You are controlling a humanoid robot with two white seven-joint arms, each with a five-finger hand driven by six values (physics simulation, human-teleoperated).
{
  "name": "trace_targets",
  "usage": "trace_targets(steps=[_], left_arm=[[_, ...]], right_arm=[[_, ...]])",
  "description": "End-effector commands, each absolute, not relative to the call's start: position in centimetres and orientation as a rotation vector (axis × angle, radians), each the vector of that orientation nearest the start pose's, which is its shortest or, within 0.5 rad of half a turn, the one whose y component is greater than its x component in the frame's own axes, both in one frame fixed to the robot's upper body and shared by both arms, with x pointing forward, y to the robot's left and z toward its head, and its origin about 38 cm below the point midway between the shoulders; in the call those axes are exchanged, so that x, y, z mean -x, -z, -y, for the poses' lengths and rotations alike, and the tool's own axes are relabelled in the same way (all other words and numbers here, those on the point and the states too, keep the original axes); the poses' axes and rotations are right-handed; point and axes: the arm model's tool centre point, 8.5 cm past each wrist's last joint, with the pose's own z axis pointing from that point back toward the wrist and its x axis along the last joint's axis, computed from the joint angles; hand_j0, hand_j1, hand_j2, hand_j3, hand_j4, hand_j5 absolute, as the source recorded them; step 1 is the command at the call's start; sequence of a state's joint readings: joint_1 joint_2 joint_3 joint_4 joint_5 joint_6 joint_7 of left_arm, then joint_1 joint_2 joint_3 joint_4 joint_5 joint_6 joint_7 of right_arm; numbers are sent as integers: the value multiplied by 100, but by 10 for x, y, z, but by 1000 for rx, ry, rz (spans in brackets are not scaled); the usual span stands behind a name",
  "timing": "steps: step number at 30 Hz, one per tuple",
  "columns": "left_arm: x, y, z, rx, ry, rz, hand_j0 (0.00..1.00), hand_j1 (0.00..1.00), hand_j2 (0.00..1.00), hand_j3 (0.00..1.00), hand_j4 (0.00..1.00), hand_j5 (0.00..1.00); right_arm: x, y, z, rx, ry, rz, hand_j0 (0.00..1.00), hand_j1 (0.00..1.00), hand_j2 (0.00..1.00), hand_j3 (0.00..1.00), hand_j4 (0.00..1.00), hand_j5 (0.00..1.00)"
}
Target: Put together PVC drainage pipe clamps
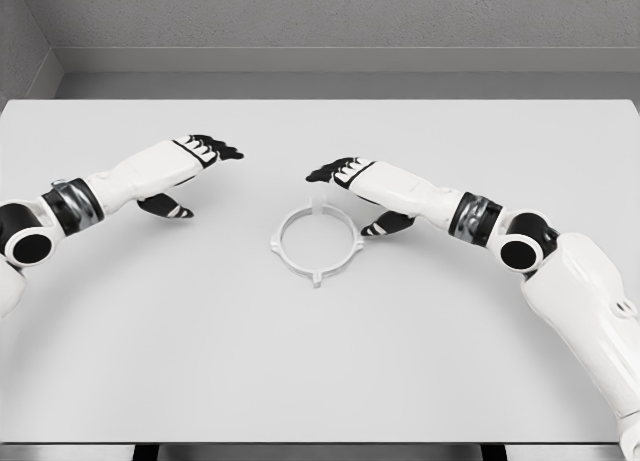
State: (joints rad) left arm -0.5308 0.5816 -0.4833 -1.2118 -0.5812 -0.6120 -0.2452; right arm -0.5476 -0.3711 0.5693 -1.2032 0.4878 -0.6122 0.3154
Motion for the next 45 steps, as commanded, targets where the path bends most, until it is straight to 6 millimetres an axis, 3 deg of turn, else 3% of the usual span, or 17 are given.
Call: trace_targets(steps=[1, 14, 23, 27, 28, 31, 36, 38, 45], left_arm=[[-457, -149, -292, -467, 1758, 1596, 100, 100, 100, 100, 100, 100], [-460, -152, -305, -488, 1738, 1582, 100, 100, 100, 100, 100, 100], [-459, -153, -305, -482, 1727, 1589, 100, 100, 100, 100, 100, 100], [-460, -153, -307, -486, 1726, 1585, 100, 100, 100, 100, 100, 100], [-459, -159, -325, -522, 1730, 1557, 100, 100, 100, 100, 100, 100], [-459, -159, -333, -535, 1714, 1544, 100, 100, 100, 100, 100, 100], [-463, -171, -342, -567, 1674, 1565, 100, 100, 100, 100, 100, 100], [-461, -176, -365, -578, 1592, 1570, 100, 100, 100, 100, 100, 100], [-461, -176, -370, -582, 1574, 1566, 100, 100, 100, 100, 100, 100]], right_arm=[[-450, -126, 173, 133, -1719, 1751, 100, 100, 100, 100, 100, 100], [-454, -132, 179, 143, -1674, 1776, 100, 100, 100, 100, 100, 100], [-452, -126, 181, 130, -1667, 1762, 100, 100, 100, 100, 100, 100], [-450, -124, 192, 141, -1669, 1741, 100, 100, 100, 100, 100, 100], [-449, -122, 194, 143, -1661, 1739, 100, 100, 100, 100, 100, 100], [-437, -131, 197, 152, -1666, 1779, 100, 100, 100, 100, 100, 100], [-436, -131, 199, 155, -1668, 1776, 100, 100, 100, 100, 100, 100], [-436, -131, 198, 154, -1670, 1776, 100, 100, 100, 100, 100, 100], [-438, -130, 195, 149, -1671, 1775, 100, 100, 100, 100, 100, 100]])
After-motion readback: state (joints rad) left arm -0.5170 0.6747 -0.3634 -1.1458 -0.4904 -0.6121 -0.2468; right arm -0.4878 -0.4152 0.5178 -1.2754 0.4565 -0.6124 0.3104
